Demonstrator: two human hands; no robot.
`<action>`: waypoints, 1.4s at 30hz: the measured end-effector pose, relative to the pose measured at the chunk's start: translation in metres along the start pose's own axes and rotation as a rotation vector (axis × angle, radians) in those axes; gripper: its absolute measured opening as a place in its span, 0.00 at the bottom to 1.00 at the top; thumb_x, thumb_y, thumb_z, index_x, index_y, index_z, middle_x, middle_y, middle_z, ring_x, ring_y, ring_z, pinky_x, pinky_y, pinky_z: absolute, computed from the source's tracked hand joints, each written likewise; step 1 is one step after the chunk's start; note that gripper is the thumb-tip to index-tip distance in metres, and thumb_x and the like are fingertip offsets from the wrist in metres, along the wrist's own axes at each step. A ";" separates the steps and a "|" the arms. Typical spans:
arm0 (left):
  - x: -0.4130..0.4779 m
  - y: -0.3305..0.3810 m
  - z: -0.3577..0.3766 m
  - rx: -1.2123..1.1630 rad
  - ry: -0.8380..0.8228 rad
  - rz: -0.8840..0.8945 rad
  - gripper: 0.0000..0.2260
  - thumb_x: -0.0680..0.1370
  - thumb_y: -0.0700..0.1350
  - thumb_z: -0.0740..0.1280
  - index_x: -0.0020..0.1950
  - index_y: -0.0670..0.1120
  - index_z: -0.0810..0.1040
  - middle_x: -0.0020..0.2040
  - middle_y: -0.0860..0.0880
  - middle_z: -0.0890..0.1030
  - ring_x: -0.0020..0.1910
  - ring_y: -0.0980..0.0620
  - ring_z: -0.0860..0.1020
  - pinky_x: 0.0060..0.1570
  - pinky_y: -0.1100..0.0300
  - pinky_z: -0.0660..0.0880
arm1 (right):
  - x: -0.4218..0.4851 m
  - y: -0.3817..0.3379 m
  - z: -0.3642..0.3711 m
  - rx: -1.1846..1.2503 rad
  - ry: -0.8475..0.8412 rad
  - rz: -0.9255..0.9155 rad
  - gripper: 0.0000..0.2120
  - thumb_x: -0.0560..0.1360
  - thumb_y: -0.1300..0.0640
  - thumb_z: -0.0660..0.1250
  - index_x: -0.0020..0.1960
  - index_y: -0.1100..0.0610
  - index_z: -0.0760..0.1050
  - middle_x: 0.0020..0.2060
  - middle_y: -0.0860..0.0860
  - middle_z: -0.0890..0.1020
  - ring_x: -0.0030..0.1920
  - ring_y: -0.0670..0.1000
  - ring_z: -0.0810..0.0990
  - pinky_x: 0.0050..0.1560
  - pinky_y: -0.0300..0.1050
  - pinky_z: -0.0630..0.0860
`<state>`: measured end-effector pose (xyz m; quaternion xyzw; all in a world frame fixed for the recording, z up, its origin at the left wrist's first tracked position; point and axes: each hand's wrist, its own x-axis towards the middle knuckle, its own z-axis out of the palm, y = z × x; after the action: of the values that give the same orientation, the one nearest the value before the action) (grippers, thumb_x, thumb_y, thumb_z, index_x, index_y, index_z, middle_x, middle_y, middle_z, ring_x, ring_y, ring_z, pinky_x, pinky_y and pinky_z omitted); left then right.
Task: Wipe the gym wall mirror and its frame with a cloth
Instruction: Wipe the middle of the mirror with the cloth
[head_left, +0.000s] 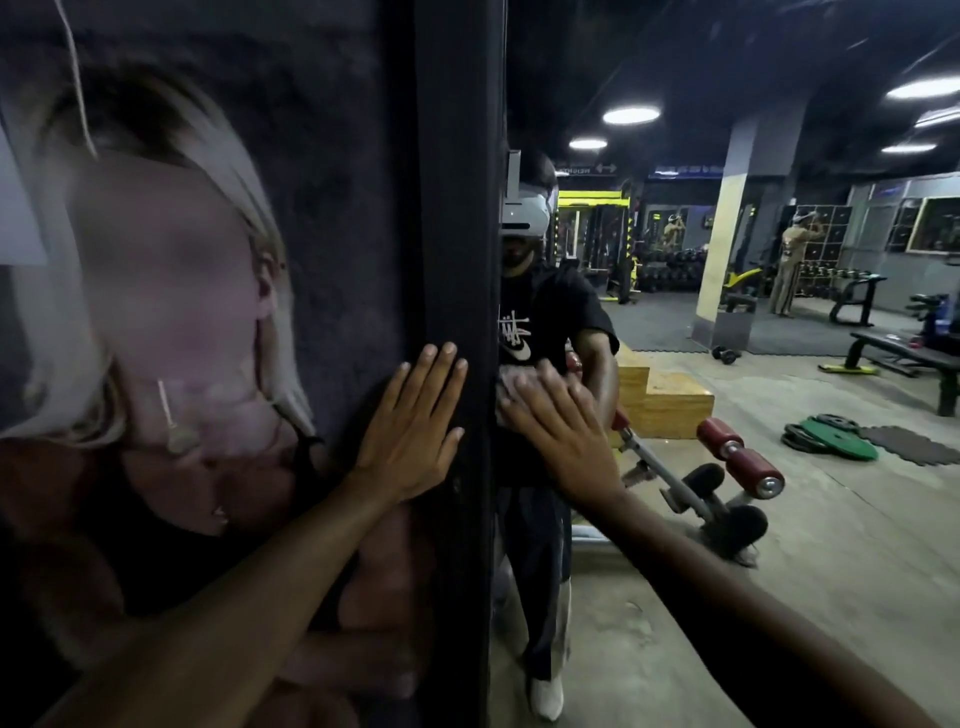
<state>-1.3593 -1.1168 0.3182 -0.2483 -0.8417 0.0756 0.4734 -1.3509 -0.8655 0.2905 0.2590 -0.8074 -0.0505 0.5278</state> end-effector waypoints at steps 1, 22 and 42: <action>-0.007 0.005 0.004 -0.005 -0.017 -0.003 0.39 0.80 0.54 0.63 0.84 0.41 0.48 0.84 0.41 0.46 0.83 0.42 0.46 0.80 0.42 0.53 | -0.021 -0.002 0.002 0.014 -0.024 0.020 0.26 0.82 0.58 0.56 0.80 0.54 0.64 0.80 0.56 0.62 0.81 0.62 0.57 0.77 0.64 0.60; 0.005 0.025 0.023 -0.100 0.268 -0.120 0.25 0.80 0.48 0.61 0.76 0.42 0.65 0.77 0.38 0.67 0.76 0.40 0.64 0.78 0.43 0.55 | -0.012 0.010 0.016 0.016 0.201 -0.008 0.26 0.78 0.61 0.66 0.76 0.57 0.71 0.77 0.58 0.68 0.79 0.62 0.63 0.78 0.58 0.58; 0.024 0.032 0.040 0.045 0.496 -0.174 0.26 0.85 0.46 0.56 0.82 0.41 0.56 0.83 0.42 0.57 0.81 0.44 0.55 0.80 0.48 0.52 | 0.018 0.010 0.039 -0.092 0.562 0.013 0.16 0.84 0.54 0.63 0.71 0.51 0.73 0.70 0.49 0.76 0.74 0.55 0.68 0.75 0.51 0.61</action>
<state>-1.3919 -1.0729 0.3038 -0.1754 -0.7163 -0.0096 0.6753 -1.3941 -0.8725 0.2919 0.2336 -0.6277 -0.0099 0.7425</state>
